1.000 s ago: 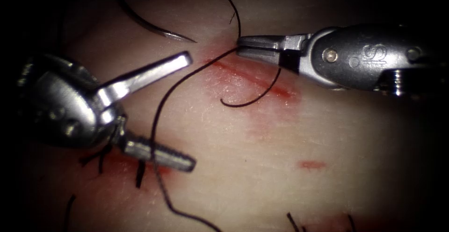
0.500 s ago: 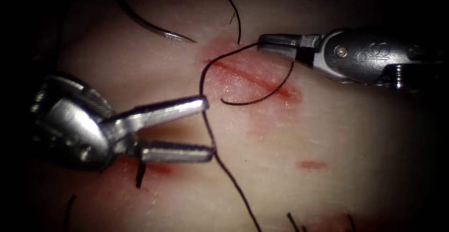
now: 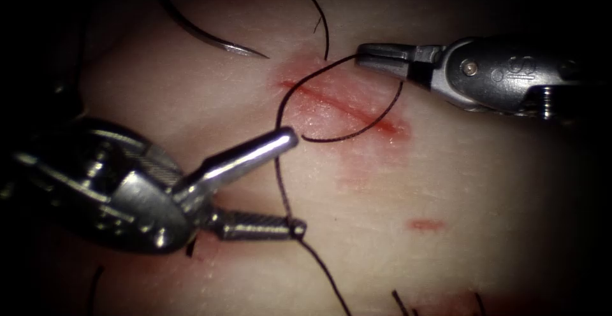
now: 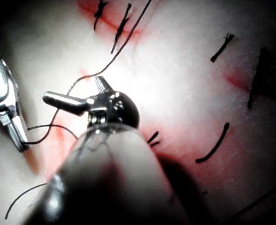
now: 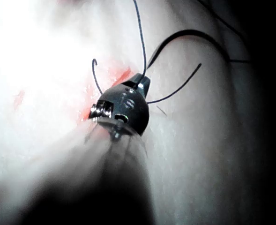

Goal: Wound Closure

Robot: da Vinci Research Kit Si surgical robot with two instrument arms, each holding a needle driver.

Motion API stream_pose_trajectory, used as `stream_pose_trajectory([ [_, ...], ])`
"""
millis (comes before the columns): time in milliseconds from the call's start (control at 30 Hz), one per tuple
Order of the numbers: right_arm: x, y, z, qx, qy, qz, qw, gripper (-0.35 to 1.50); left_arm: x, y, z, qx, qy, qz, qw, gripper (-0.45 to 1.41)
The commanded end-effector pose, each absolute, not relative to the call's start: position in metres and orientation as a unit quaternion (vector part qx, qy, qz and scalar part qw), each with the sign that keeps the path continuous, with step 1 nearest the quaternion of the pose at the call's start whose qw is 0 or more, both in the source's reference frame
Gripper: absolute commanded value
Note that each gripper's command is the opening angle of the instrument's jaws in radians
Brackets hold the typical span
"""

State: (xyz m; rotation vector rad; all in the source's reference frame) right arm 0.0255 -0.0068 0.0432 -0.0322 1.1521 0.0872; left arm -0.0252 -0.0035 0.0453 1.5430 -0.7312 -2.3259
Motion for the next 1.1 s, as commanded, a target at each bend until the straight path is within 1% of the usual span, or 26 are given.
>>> stream_pose_trajectory([
  [33, 0.0264, -0.0064, 0.0436, -0.015, 0.545, 0.043, 0.837, -0.35, -0.0258, -0.0037, 0.0456, 0.52, -0.259, -0.803, 0.131, 1.03],
  [267, 0.0265, -0.0064, 0.0439, -0.011, 0.546, 0.052, 0.836, -0.35, -0.0267, -0.0048, 0.045, 0.44, -0.321, -0.817, 0.188, 1.03],
  [600, 0.0267, -0.0066, 0.0438, -0.012, 0.547, 0.053, 0.835, -0.35, -0.0271, -0.0042, 0.0457, 0.372, -0.357, -0.827, 0.226, 0.99],
  [733, 0.027, -0.0067, 0.0438, -0.013, 0.547, 0.054, 0.835, -0.35, -0.0271, -0.0039, 0.0459, 0.36, -0.356, -0.833, 0.222, 0.91],
  [767, 0.027, -0.0067, 0.0437, -0.013, 0.547, 0.054, 0.835, -0.35, -0.0271, -0.0039, 0.0459, 0.361, -0.356, -0.833, 0.222, 0.86],
  [833, 0.0271, -0.0067, 0.0437, -0.013, 0.547, 0.054, 0.835, -0.35, -0.0272, -0.004, 0.0458, 0.367, -0.358, -0.83, 0.222, 0.64],
  [867, 0.0271, -0.0067, 0.0437, -0.013, 0.547, 0.054, 0.835, -0.35, -0.0273, -0.0041, 0.0457, 0.368, -0.358, -0.829, 0.222, 0.36],
  [900, 0.027, -0.0067, 0.0437, -0.013, 0.547, 0.054, 0.835, -0.35, -0.0273, -0.0042, 0.0455, 0.369, -0.358, -0.828, 0.225, -0.25],
  [933, 0.027, -0.0067, 0.0437, -0.013, 0.547, 0.054, 0.835, -0.35, -0.0273, -0.0042, 0.0453, 0.369, -0.358, -0.828, 0.225, -0.45],
  [1100, 0.0268, -0.0067, 0.0437, -0.009, 0.548, 0.058, 0.835, -0.35, -0.0265, -0.0039, 0.0443, 0.366, -0.363, -0.822, 0.24, -0.45],
])
